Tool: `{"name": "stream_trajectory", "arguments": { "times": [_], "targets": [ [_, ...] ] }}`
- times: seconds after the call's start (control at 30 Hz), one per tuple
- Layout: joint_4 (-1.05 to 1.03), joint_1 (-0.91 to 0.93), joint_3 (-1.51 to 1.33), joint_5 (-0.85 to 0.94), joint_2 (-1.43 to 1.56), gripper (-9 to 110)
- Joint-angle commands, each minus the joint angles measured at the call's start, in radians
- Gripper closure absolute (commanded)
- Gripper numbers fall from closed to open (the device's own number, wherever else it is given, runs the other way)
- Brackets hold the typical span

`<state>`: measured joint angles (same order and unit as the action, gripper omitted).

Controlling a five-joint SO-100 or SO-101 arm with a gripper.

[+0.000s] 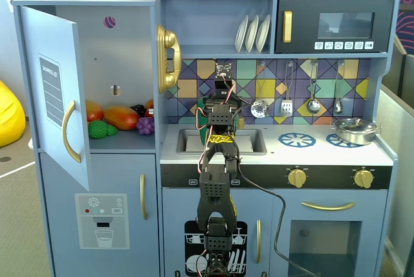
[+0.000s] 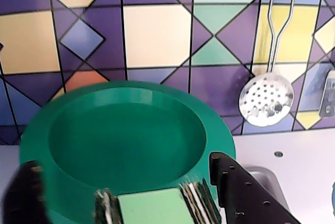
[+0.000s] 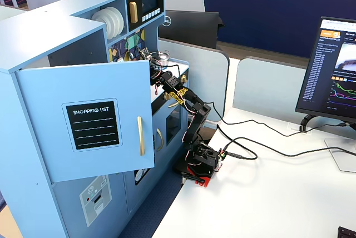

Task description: Pick up the lid from the counter and put it on the green recipient

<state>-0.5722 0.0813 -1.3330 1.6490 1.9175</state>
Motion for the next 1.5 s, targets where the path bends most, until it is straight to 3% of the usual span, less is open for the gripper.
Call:
{"name": "stream_trajectory", "arguments": {
  "times": [0.0, 0.27, 0.57, 0.73, 0.97, 1.23, 1.47],
  "targets": [
    [0.000, -0.003, 0.038, -0.017, 0.078, 62],
    [-0.135, -0.043, -0.081, 0.012, 0.347, 65],
    [-0.457, 0.012, -0.572, -0.002, 0.873, 68],
    [-0.560, 0.032, -0.870, 0.002, 1.071, 77],
    [-0.548, 0.034, -1.272, 0.063, 1.124, 101],
    [-0.500, 0.017, -1.583, -0.011, 1.140, 101],
    [-0.736, -0.058, -1.663, -0.078, 1.186, 100]
  ]
}}
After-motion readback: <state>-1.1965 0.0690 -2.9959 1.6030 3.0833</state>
